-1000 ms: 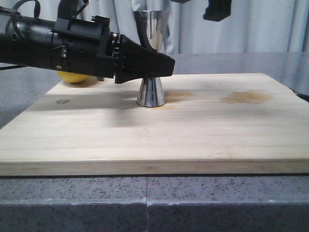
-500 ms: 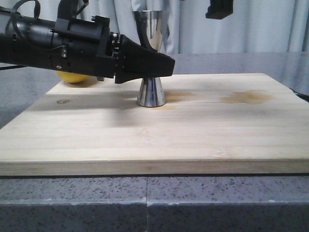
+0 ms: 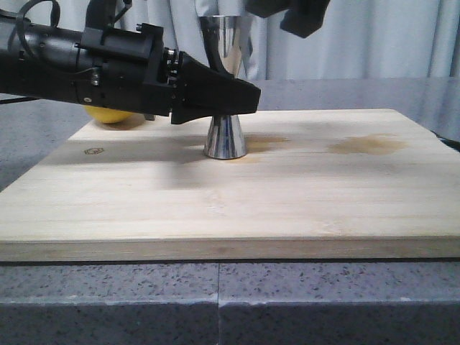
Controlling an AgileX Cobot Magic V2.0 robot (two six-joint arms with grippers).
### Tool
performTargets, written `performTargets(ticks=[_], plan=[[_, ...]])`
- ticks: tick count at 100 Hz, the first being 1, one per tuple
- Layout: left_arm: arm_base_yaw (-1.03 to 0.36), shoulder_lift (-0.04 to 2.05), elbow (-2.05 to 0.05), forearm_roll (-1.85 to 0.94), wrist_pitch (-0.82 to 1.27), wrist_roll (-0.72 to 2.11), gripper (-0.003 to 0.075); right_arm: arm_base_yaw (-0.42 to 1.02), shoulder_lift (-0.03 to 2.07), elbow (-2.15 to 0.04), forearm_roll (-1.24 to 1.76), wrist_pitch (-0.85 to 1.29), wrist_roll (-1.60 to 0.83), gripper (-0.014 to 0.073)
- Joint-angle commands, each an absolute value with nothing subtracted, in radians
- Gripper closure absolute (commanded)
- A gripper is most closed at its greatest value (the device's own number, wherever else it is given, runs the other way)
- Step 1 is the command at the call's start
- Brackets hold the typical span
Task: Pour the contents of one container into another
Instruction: 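Carry the beaker back with the right gripper and set it on the board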
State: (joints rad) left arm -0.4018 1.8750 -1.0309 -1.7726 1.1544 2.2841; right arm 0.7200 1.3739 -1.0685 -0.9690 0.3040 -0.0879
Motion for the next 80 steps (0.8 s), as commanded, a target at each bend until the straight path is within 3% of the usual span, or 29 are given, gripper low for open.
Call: performTargets(ticks=[1,32,55,80], plan=[[-0.408,1.83,-1.058,-1.852,1.26,2.278,0.068,0.707,1.342,-1.108,-0.976,0.286,-0.016,0.0316],[-0.408,1.83,-1.058,-1.852,1.26,2.278,0.068,0.542,1.316,-1.096,-0.965,0.219,0.373,0.0316],[-0.408,1.83,-1.058,-1.852,1.26,2.278,0.068,0.396,1.261,-0.966,-0.957,-0.031,0.596,0.0316],[-0.408,1.83,-1.058,-1.852,1.26,2.278,0.068,0.256,1.247,-0.8,-0.923,-0.27,0.683,0.0316]])
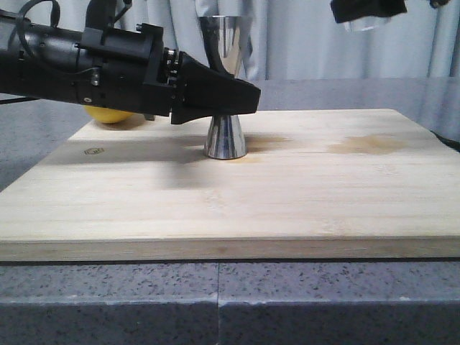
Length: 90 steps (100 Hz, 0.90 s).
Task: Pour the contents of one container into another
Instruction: 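Carry the beaker back with the right gripper and set it on the board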
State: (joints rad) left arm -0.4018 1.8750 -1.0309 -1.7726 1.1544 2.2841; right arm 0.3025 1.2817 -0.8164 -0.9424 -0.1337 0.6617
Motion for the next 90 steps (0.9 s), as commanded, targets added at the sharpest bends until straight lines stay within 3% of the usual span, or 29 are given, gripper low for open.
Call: performTargets(ticks=[1,40,90], plan=[[-0.408,1.83,-1.058,-1.852,1.26,2.278,0.068,0.252,1.247,-0.791,-0.92,-0.275,0.683,0.0316],[-0.408,1.83,-1.058,-1.852,1.26,2.278,0.068,0.106,1.289,-0.588,-0.863,-0.61,0.664,0.0316],[-0.408,1.83,-1.058,-1.852,1.26,2.278,0.068,0.104,1.481,-0.588,-0.712,-0.791,0.393,0.0316]])
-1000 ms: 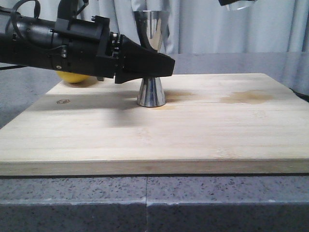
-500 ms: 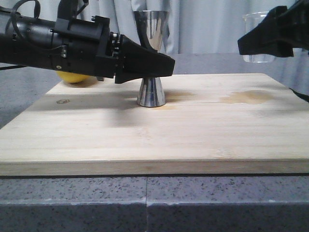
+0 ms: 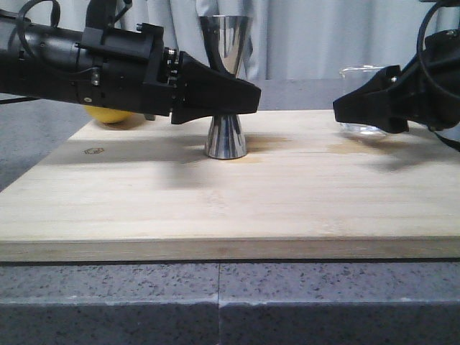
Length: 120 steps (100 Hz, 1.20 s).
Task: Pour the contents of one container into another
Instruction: 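Carry the beaker back with the right gripper and set it on the board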
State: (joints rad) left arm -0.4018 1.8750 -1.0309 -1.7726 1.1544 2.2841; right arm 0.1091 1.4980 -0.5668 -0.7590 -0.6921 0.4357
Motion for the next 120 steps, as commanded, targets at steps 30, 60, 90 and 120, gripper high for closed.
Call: performTargets(ticks=[30,60,90,120], plan=[[-0.408,1.83,-1.058,-1.852,1.259,2.278,0.068,0.104,1.522,-0.588,-0.677,-0.79,0.384,0.0316],[-0.408,1.83,-1.058,-1.852,1.259,2.278,0.068,0.104,1.522,-0.588,-0.677,-0.789,0.384,0.0297],[-0.408,1.83,-1.058,-1.852,1.259,2.278,0.068,0.104,1.495,-0.588,-0.677,-0.776,0.386,0.0017],[-0.408,1.83,-1.058,-1.852,1.259,2.278,0.068,0.106,1.317,-0.588,-0.703,-0.72,0.48,0.0013]])
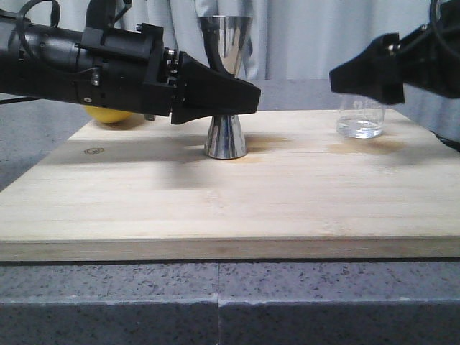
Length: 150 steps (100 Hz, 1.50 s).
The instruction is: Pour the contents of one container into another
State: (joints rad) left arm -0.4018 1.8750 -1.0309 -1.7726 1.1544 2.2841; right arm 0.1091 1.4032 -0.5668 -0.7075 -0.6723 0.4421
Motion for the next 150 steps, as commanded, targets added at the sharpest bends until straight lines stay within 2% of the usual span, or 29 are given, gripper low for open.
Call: performTargets(ticks=[1,45,74,96,150], plan=[[-0.408,1.83,-1.058,-1.852,1.259,2.278,0.068,0.106,1.307,-0.588,-0.703,-0.713,0.49,0.0013],[-0.408,1.83,-1.058,-1.852,1.259,2.278,0.068,0.11,0.941,-0.598,-0.839,-0.22,0.813,0.0021],[-0.408,1.83,-1.058,-1.852,1.259,2.278,0.068,0.15,0.804,-0.609,-0.851,-0.019,0.839,0.0021],[-0.408,1.83,-1.058,-1.852,1.259,2.278,0.068,0.224,0.801,-0.609,-0.883,0.0,0.839,0.0021],[-0.408,1.83,-1.058,-1.852,1.259,2.278,0.068,0.226,0.801,-0.609,-0.894,0.0,0.839,0.0021]])
